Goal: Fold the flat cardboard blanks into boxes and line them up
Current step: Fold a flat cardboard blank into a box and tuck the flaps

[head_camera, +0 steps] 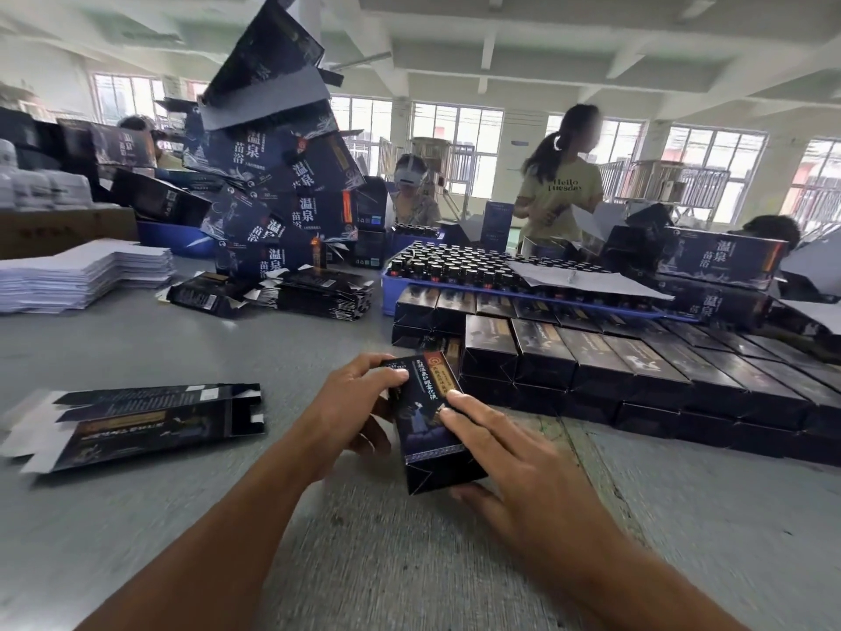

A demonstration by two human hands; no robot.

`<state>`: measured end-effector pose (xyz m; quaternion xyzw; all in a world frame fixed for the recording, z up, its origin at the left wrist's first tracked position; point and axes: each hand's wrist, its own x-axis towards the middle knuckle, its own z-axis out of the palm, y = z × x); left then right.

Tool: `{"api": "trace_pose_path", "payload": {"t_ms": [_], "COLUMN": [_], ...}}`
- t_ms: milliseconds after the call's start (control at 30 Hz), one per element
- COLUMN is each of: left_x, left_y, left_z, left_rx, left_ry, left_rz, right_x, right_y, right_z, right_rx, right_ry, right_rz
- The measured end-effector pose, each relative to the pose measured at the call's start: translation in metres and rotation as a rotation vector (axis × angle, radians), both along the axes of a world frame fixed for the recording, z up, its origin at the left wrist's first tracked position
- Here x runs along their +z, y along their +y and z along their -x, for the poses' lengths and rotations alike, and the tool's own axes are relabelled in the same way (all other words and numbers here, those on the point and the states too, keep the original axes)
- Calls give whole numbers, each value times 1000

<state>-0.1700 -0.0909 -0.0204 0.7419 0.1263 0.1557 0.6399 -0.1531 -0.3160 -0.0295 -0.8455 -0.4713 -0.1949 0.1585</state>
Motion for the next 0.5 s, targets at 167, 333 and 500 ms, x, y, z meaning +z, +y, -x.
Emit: {"api": "trace_pose_path", "payload": {"t_ms": [167, 333, 500], "left_x": [-19, -24, -26], "left_y": [28, 33, 34], "left_z": [-2, -9, -10], "left_rx": [478, 506, 506], "left_ry": [96, 210, 219], "left_rz": [-529, -603, -635], "right_x": [5, 21, 36], "right_y": [18, 57, 91], "right_z": [-11, -48, -101], "right_rx": [-147, -219, -360], "right_ry": [-181, -177, -88], "right_rz": [39, 145, 155]}}
